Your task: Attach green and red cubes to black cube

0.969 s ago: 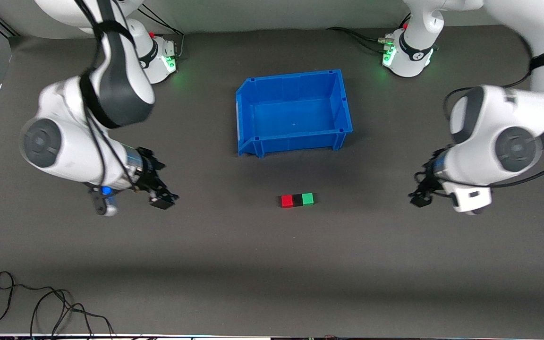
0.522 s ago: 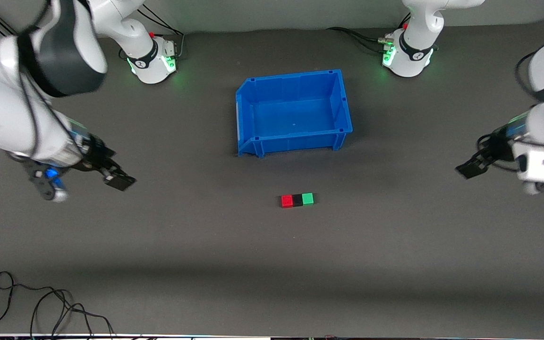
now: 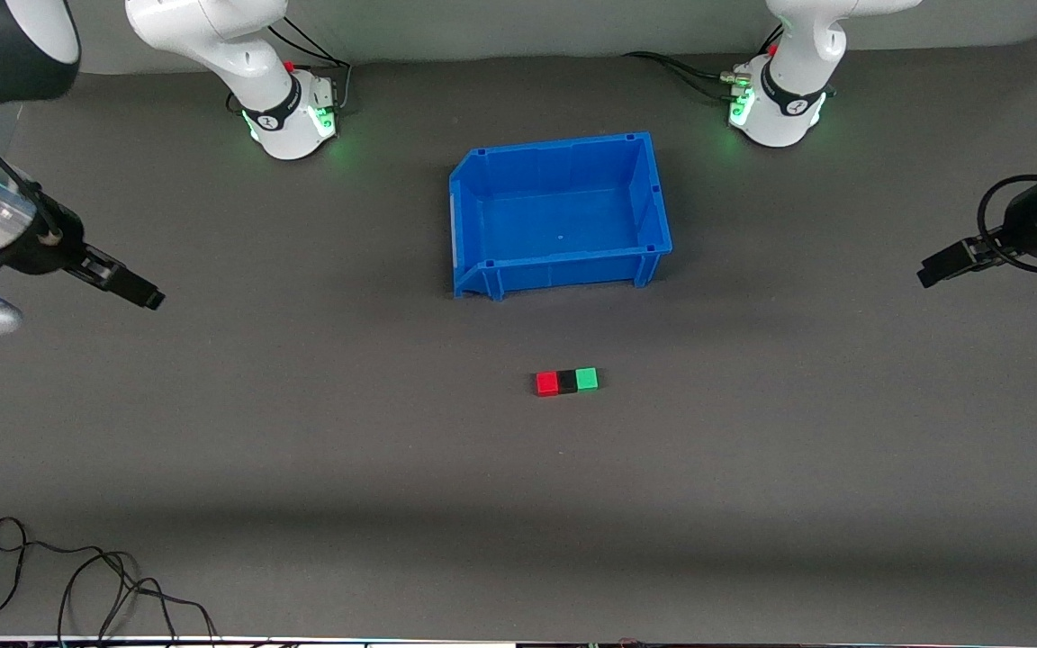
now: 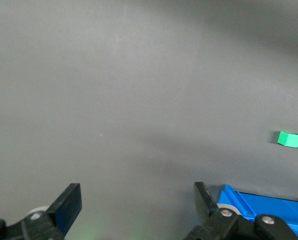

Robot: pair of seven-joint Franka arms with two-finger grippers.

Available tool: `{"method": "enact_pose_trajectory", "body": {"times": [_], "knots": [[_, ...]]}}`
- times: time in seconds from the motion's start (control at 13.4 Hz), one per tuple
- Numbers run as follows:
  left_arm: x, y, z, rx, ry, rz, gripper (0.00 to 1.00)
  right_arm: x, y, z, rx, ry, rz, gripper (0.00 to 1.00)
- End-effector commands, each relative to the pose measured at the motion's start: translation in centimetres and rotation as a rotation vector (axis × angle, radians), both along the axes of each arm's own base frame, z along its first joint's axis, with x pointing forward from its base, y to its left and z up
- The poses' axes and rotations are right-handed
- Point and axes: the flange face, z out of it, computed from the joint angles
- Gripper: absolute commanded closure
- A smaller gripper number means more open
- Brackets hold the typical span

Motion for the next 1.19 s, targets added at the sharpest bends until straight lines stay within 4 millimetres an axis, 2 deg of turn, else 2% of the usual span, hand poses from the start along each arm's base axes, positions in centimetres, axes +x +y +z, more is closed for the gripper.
{"method": "enact_pose_trajectory", "body": {"times": [0.0, 0.15, 0.3, 0.37, 0.6, 0.97, 1.12], "knots": [[-0.3, -2.1, 2.3, 0.053, -0.035, -0.111, 0.0, -0.7, -2.7, 0.8, -0.025, -0.019, 0.161, 0.0], [-0.6, -1.7, 3.6, 0.039, 0.012, -0.205, 0.0, -1.0, -4.3, 1.3, -0.026, -0.024, 0.259, 0.0], [-0.6, -1.3, 3.6, -0.033, 0.012, -0.223, 0.0, -1.2, -5.0, 1.7, -0.029, -0.027, 0.343, 0.0], [-0.5, -0.5, 3.3, -0.06, 0.004, -0.201, 0.0, -1.2, -5.3, 1.8, -0.029, -0.029, 0.365, 0.0], [-0.6, 0.3, 3.2, -0.063, -0.018, -0.185, 0.0, -1.2, -6.4, 1.8, -0.016, -0.03, 0.406, 0.0], [-0.2, 1.0, 2.6, -0.044, -0.01, -0.173, 0.0, -1.2, -6.6, 1.6, 0.015, -0.032, 0.402, 0.0], [-0.3, 1.2, 2.5, 0.023, -0.003, -0.184, 0.0, -1.3, -6.6, 1.7, 0.016, -0.029, 0.402, 0.0]]}}
